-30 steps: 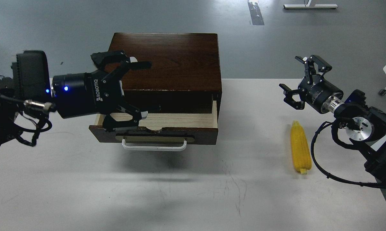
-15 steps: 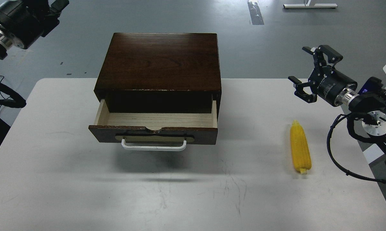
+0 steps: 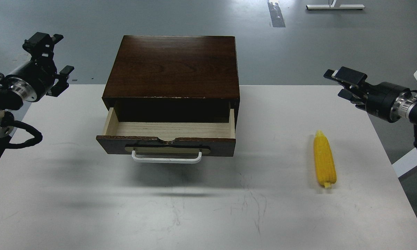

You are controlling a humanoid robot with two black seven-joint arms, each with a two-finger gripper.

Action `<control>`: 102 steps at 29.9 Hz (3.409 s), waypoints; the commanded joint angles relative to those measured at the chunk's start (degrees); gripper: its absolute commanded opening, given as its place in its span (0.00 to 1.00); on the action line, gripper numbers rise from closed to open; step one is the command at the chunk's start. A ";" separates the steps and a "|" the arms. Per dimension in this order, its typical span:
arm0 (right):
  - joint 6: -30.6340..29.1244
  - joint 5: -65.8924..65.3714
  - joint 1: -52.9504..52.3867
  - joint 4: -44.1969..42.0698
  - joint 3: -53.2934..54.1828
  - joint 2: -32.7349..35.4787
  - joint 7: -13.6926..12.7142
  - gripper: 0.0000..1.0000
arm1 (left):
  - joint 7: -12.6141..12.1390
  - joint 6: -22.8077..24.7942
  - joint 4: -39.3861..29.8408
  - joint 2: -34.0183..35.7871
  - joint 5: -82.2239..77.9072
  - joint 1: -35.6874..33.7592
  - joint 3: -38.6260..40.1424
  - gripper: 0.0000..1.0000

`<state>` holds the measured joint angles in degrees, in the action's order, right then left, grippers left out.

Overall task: Put corn in drawer with both arms
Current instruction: 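Lower the right gripper onto the yellow corn cob and grasp it, then lift the corn cob and swing it over the open drawer, then lower the corn cob into the drawer and open the right gripper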

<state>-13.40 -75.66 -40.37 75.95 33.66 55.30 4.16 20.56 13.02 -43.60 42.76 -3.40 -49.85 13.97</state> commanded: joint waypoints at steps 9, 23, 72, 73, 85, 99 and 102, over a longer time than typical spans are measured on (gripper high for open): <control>1.88 -10.74 -0.24 -0.63 -11.86 -0.79 -6.43 0.93 | 0.53 0.25 2.65 -1.54 -0.11 0.63 1.06 0.98; 5.93 -1.60 2.84 -0.90 -16.34 -5.73 -13.38 0.86 | 0.88 0.34 2.65 -1.19 -0.55 1.42 1.23 0.98; 6.36 -34.46 -35.38 9.74 -22.23 -3.09 10.16 0.13 | 3.78 2.62 2.73 -0.57 -1.17 2.39 1.15 0.98; 6.71 -37.26 -37.31 9.65 -22.23 -4.74 11.82 0.13 | 3.78 2.54 2.73 -0.57 -1.17 2.39 1.15 0.98; 9.88 -49.34 -40.31 9.21 -29.41 -24.17 20.37 0.13 | 3.78 2.45 2.73 -0.40 -1.17 2.04 1.23 0.98; 9.79 -49.34 -39.35 1.92 -33.57 -29.54 18.35 0.14 | 5.10 2.54 2.65 1.45 -1.17 2.39 1.23 0.98; 9.71 -49.34 -38.30 1.13 -33.74 -30.33 18.17 0.16 | 5.19 2.62 2.65 1.45 -1.17 2.39 1.23 0.98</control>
<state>-3.56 -125.01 -79.65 77.94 -0.01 25.64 22.58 25.52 15.55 -40.96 44.18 -4.57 -47.48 15.21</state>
